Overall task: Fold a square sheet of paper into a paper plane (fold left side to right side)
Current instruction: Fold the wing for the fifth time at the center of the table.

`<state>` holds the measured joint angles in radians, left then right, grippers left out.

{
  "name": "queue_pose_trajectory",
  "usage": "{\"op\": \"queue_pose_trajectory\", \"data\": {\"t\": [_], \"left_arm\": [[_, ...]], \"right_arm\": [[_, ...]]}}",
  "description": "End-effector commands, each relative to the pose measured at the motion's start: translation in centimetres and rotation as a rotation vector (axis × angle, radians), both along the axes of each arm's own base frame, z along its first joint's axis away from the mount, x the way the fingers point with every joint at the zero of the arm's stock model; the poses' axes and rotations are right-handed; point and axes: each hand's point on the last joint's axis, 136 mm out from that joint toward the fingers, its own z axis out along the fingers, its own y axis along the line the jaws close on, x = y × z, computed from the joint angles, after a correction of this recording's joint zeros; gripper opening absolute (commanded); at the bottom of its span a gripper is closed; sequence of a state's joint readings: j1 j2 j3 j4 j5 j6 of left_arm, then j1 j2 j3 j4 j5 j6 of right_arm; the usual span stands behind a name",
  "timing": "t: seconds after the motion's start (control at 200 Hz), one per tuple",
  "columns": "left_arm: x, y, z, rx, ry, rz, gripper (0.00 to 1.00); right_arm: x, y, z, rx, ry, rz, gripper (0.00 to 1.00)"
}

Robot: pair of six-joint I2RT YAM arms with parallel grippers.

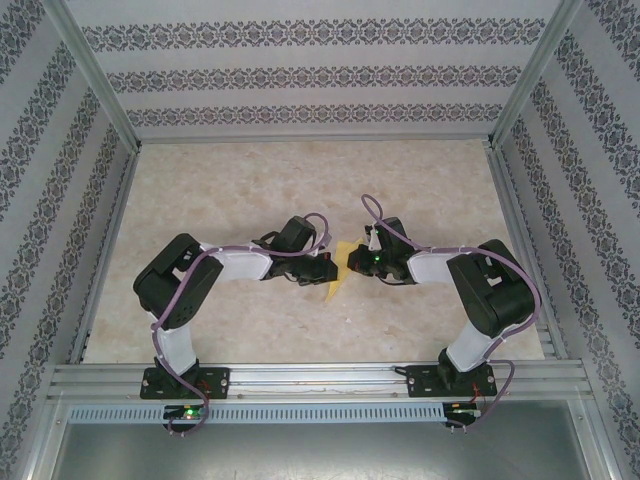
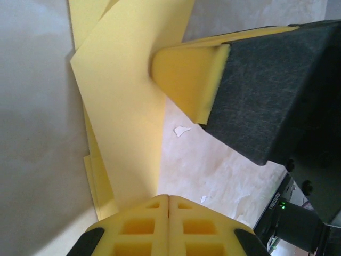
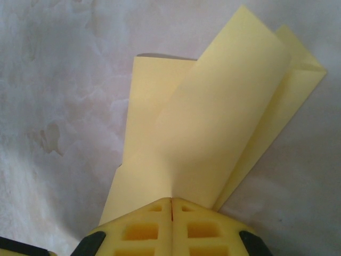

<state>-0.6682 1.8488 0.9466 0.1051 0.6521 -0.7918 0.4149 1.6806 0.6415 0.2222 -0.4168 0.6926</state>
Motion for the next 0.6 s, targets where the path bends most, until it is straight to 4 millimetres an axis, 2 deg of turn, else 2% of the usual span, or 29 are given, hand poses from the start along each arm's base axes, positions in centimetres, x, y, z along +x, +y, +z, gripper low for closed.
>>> {"op": "queue_pose_trajectory", "data": {"t": [0.0, 0.595], "left_arm": [[-0.6, -0.3, -0.9, -0.002, 0.013, -0.011, 0.03], [-1.6, 0.6, -4.3, 0.067, 0.060, 0.003, 0.02]], "right_arm": [[-3.7, -2.8, -4.6, -0.157, 0.173, -0.009, 0.00], [-3.4, -2.1, -4.1, -0.141, 0.161, 0.008, 0.00]]}}
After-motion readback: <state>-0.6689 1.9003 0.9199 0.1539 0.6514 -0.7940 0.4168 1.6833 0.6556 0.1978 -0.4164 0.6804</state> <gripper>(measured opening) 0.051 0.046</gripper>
